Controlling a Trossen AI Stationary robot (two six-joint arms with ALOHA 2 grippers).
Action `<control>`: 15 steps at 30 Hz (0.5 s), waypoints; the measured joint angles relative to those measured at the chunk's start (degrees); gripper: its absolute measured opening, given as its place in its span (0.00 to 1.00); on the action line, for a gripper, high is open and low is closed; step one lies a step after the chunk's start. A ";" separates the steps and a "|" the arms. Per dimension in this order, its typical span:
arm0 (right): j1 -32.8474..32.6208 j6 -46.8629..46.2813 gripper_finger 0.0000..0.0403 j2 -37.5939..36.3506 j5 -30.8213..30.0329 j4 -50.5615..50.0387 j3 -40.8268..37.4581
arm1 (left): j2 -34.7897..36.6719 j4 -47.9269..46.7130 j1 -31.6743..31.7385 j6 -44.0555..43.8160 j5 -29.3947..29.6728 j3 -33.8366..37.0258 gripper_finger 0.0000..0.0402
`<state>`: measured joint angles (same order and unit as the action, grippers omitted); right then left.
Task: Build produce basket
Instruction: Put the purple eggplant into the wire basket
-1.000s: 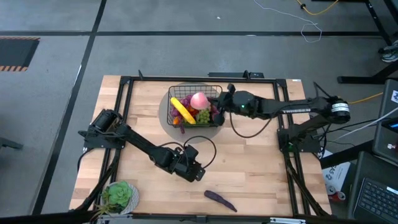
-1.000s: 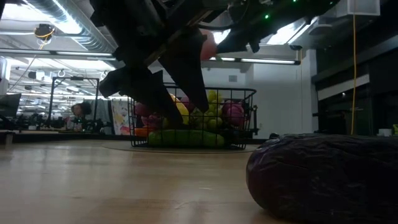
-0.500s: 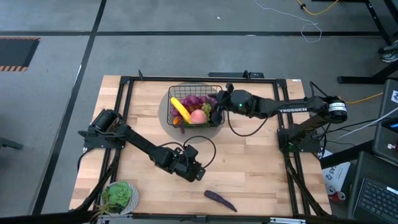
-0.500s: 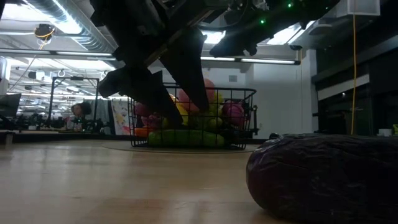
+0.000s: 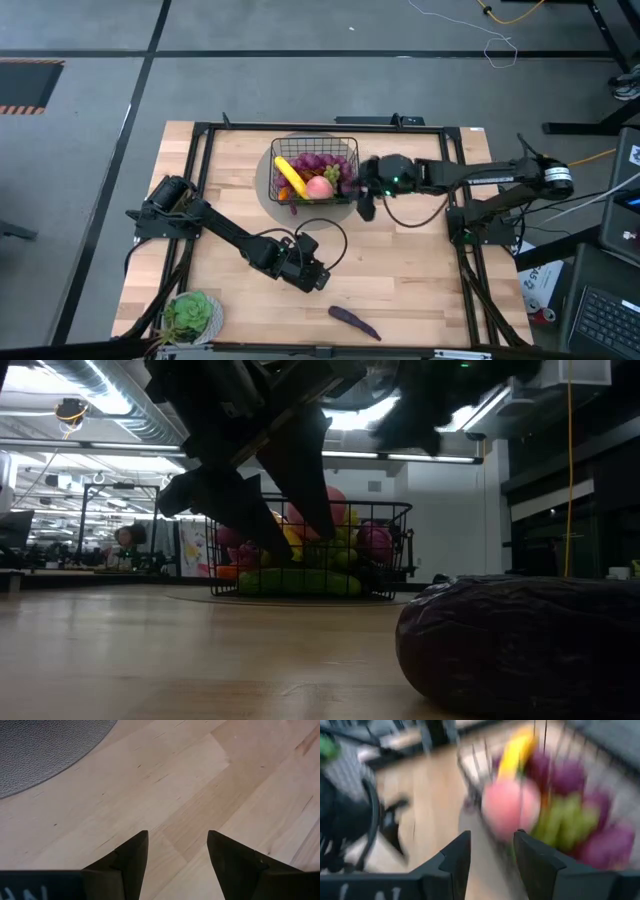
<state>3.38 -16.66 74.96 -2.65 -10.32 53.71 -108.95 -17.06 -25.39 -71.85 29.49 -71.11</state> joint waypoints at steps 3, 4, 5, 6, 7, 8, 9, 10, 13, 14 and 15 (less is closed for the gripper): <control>-2.57 -6.87 0.37 -1.40 1.08 -12.18 0.00 | 0.00 -0.02 0.00 0.02 -0.04 0.00 0.50; -3.68 -8.99 0.37 -1.55 1.00 -16.21 0.00 | 0.00 -0.02 0.00 0.17 -0.04 0.00 0.50; -4.92 -11.07 0.37 -1.61 1.02 -19.54 -0.09 | 0.00 -0.07 0.00 0.39 -0.04 0.00 0.50; -6.21 -13.06 0.37 -1.62 1.02 -21.99 -0.34 | 0.00 -0.04 0.00 0.61 -0.06 0.00 0.50; -7.70 -14.98 0.37 -1.62 0.99 -24.23 -0.74 | 0.00 -0.08 0.01 1.12 -0.05 0.00 0.50; -9.24 -16.88 0.37 -1.62 0.90 -26.12 -1.23 | 0.00 -0.05 0.02 1.73 -0.06 0.00 0.50; -10.88 -18.96 0.37 -1.59 0.86 -27.48 -1.72 | 0.00 -0.05 0.02 1.95 -0.05 0.00 0.50; -12.63 -21.42 0.37 -1.59 0.90 -28.06 -2.16 | 0.00 -0.07 0.02 1.97 -0.04 0.00 0.50; -18.09 -27.48 0.37 -1.59 0.84 -27.88 -3.38 | 0.00 -0.04 0.02 1.97 -0.04 0.00 0.50; -20.02 -29.12 0.37 -1.59 0.80 -27.35 -3.80 | 0.00 -0.04 0.02 1.97 -0.02 0.00 0.50; -21.82 -30.63 0.37 -1.57 0.42 -26.49 -4.21 | 0.00 -0.06 0.02 1.98 -0.02 0.00 0.50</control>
<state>-18.44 -47.29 73.38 -2.22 -36.81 49.50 -108.95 -17.12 -25.36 -69.87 29.47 -71.11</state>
